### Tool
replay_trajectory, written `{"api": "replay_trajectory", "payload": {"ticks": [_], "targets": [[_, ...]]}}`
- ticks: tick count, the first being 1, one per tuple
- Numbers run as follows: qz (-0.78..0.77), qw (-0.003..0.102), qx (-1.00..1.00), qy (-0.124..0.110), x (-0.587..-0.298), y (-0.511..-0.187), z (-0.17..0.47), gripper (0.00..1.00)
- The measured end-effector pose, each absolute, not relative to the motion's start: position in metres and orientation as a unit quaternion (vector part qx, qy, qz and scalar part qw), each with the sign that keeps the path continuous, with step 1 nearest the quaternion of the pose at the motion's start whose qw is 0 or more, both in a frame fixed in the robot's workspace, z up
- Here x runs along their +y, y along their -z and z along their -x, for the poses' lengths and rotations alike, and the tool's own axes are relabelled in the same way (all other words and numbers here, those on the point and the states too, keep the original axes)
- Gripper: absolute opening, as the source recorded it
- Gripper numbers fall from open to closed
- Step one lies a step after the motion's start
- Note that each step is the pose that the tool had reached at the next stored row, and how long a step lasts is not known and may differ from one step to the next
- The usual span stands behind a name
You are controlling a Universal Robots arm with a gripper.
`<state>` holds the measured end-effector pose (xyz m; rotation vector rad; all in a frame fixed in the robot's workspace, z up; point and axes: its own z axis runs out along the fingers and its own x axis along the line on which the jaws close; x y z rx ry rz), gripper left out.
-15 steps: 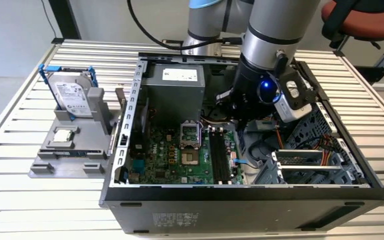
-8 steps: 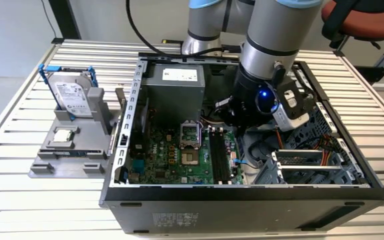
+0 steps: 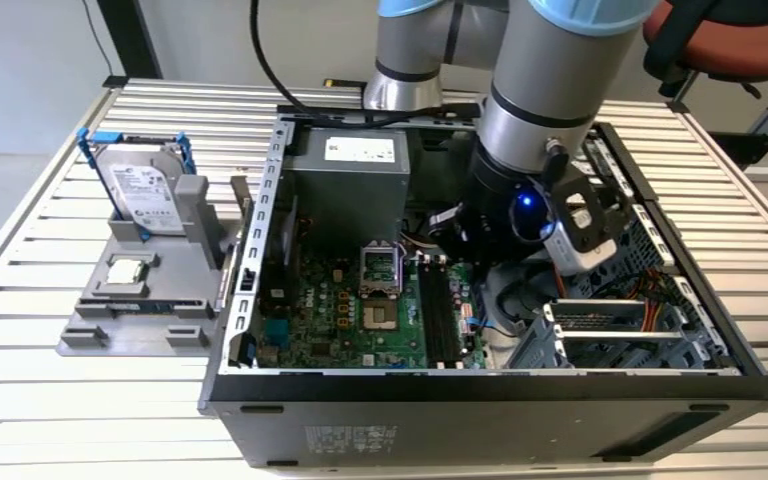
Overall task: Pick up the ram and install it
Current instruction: 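Insert the ram into the slot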
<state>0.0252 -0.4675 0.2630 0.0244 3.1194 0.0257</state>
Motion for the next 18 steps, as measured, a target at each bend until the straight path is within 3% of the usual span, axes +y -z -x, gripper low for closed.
{"api": "replay_trajectory", "payload": {"ticks": [18], "targets": [[0.006, 0.006, 1.000, -0.008, -0.476, -0.241, -0.022, 0.00]]}}
